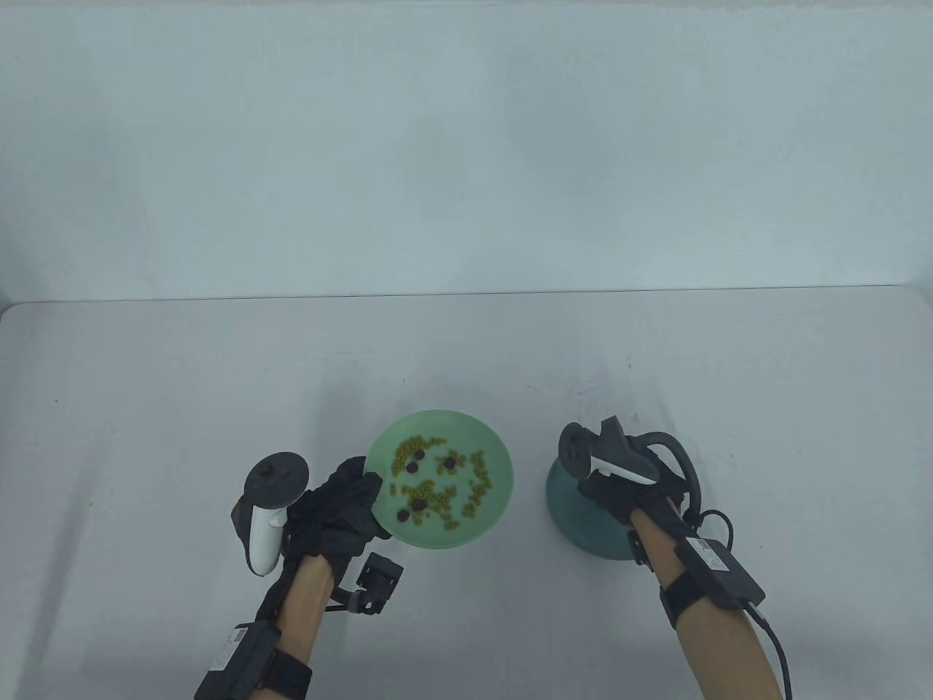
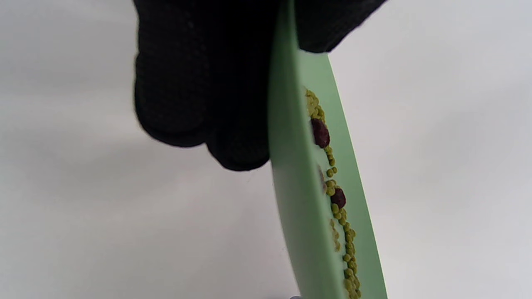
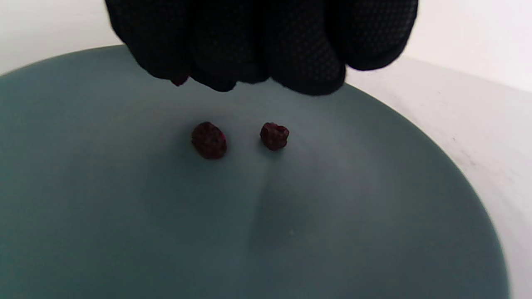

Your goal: Pick cranberries with hand pinch into plate

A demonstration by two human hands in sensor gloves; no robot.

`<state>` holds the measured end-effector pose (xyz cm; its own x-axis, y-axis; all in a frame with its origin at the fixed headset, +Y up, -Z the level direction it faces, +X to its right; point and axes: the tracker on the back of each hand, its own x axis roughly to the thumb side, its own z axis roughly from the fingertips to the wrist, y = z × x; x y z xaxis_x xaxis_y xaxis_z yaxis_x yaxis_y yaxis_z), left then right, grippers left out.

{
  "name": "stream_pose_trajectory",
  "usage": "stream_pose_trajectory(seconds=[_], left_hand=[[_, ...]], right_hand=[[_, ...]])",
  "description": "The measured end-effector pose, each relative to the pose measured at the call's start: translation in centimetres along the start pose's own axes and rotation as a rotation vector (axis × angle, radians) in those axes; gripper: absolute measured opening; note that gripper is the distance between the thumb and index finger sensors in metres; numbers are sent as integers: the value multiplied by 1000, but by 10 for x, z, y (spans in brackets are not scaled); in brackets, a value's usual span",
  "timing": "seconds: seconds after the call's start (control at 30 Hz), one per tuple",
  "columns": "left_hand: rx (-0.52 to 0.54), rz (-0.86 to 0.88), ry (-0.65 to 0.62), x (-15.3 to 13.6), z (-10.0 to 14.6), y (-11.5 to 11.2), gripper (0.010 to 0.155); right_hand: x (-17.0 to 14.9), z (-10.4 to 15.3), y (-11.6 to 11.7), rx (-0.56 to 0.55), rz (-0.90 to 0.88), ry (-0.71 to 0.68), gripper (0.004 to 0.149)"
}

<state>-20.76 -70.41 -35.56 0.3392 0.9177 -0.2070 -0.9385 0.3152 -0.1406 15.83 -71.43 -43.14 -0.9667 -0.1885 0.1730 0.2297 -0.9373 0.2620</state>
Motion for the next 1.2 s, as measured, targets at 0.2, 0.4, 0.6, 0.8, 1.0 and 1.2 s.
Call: stream_pose_trajectory(seconds=[0.2, 0.4, 0.6, 0.8, 1.0, 1.2], left_hand=[[3, -3, -1, 0, 0, 0, 54], [5, 6, -7, 1, 0, 2, 54], [7, 12, -9, 1, 1, 3, 54], [6, 14, -13, 1, 1, 2, 54], [2, 11, -13, 1, 1, 2, 54], [-1, 9, -11, 0, 1, 0, 54]], right_hand=[[-2, -1, -1, 0, -10, 2, 45], [-8, 6, -18, -31, -12, 8, 48], [-9, 24, -56, -119, 4, -11, 48], [3, 49, -98, -223, 43, -60, 48], [33, 68, -128, -314, 64, -153, 47], [76, 77, -137, -360, 92, -269, 47]])
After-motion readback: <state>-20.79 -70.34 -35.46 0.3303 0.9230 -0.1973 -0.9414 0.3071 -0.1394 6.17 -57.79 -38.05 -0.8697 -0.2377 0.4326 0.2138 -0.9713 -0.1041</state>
